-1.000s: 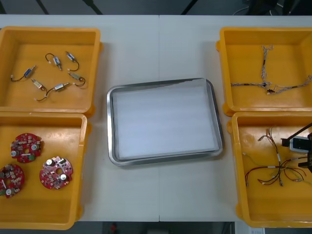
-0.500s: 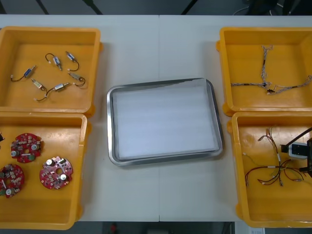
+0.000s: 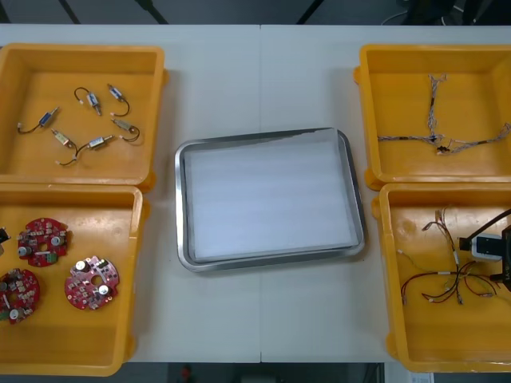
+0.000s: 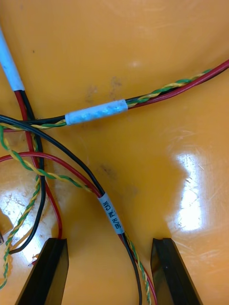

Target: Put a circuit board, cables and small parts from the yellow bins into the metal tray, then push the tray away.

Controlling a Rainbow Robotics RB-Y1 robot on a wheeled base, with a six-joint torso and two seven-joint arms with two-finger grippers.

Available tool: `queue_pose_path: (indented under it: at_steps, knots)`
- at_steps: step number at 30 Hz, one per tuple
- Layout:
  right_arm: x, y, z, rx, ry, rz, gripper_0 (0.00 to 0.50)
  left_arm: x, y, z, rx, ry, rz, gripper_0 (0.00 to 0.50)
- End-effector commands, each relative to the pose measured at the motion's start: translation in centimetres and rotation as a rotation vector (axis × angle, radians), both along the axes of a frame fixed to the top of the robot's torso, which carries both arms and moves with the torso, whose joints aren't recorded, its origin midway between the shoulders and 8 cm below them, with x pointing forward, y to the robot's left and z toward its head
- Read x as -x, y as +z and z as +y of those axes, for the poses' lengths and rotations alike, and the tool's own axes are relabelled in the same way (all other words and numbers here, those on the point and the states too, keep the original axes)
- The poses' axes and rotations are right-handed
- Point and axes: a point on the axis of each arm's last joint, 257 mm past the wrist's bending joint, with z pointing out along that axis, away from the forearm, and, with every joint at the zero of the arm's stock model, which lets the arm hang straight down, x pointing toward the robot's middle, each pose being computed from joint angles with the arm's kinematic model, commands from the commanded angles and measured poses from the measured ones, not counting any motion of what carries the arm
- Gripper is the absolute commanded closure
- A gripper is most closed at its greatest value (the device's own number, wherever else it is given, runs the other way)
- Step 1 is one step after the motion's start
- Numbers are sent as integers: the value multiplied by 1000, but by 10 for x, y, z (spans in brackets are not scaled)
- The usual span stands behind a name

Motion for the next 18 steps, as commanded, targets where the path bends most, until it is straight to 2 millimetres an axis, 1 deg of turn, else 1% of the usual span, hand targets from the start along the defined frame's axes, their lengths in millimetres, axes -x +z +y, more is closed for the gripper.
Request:
queue_pose_path:
  at_steps: [1, 5, 7, 8, 11, 12, 13, 15, 16, 18]
  knots:
    - [-9, 0, 12, -27, 2, -18, 0, 12, -21, 9, -50, -64, 17, 0]
    - [-10, -1, 15, -35, 2, -20, 0, 11, -30, 6, -46, -74, 13, 0]
    - [-10, -1, 15, -36, 2, -20, 0, 10, -31, 4, -46, -78, 12, 0]
    - [-10, -1, 15, -36, 2, -19, 9, 10, -31, 5, -47, -78, 12, 0]
    - [-9, -1, 16, -38, 2, -18, 197, 11, -31, 5, -50, -80, 13, 0]
    - [-9, -1, 16, -38, 2, -18, 241, 11, -31, 5, -50, -80, 13, 0]
    - [-9, -1, 16, -38, 2, -18, 345, 9, -30, 3, -47, -83, 10, 0]
    - [-9, -1, 16, -39, 2, -18, 453, 8, -30, -1, -41, -88, 8, 0]
    - [-10, -1, 17, -39, 4, -19, 478, 7, -29, -3, -40, -90, 5, 0]
    - [-9, -1, 17, -42, 3, -18, 500, 5, -28, -6, -33, -91, -1, 0]
